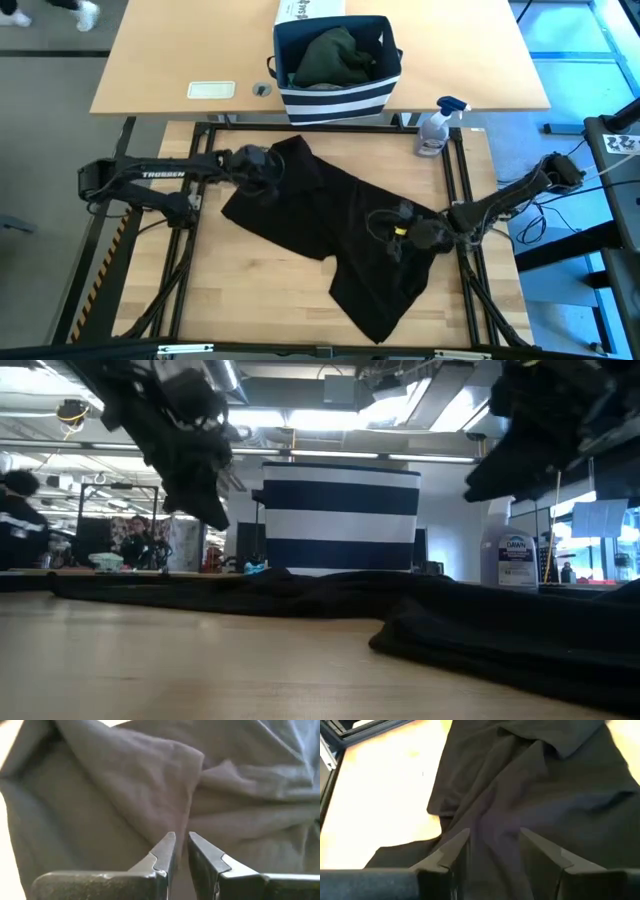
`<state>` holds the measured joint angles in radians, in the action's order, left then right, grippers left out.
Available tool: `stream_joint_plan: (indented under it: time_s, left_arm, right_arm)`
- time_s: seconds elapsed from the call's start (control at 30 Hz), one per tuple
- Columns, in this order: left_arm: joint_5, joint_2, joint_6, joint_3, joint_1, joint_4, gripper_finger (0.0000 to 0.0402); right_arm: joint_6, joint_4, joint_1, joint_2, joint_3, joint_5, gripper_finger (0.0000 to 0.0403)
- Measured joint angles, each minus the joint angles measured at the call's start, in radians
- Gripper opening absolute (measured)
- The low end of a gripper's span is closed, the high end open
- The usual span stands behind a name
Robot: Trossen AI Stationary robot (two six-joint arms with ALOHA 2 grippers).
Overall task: Fold Laundry from Bin
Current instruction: Fold the black shirt
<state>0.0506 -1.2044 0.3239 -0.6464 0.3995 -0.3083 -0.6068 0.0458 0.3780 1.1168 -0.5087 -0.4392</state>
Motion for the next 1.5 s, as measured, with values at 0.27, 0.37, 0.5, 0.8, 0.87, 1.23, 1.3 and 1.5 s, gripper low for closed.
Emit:
stream_joint_plan:
  time_s: [0.27,0.37,0.5,0.8,0.87,1.23,1.3,1.5]
  left_arm:
    - [0.174,-0.181,0.108,0.0,0.035,-0.018,0.0045]
    - [0.166,-0.246,0.117,0.0,-0.033,-0.058,0.0045]
    - [0.109,-0.28,0.164,0.0,-0.138,-0.15,0.0045]
    - [0.058,-0.277,0.335,-0.005,-0.321,-0.26,0.0045]
    - [0.084,-0.277,0.381,-0.003,-0.357,-0.262,0.0045]
    - [0.216,-0.282,0.616,-0.013,-0.561,-0.239,0.0045]
    - [0.218,-0.283,0.63,-0.018,-0.585,-0.205,0.0045]
    - [0.215,-0.283,0.634,-0.022,-0.604,-0.039,0.0045]
  right_arm:
    - [0.063,-0.003,-0.111,0.042,0.0,0.184,0.0165]
    - [0.064,-0.009,-0.108,0.078,0.0,0.213,0.0165]
    - [0.063,-0.059,-0.109,0.122,0.0,0.256,0.0165]
    - [0.023,-0.067,-0.109,0.279,0.0,0.484,0.0165]
    - [0.003,-0.059,-0.097,0.333,0.0,0.523,0.0165]
    - [-0.101,0.01,0.039,0.392,-0.008,0.571,0.0165]
    - [-0.127,0.042,0.062,0.384,-0.008,0.585,0.0165]
    - [-0.195,0.115,0.126,0.348,-0.006,0.588,0.0165]
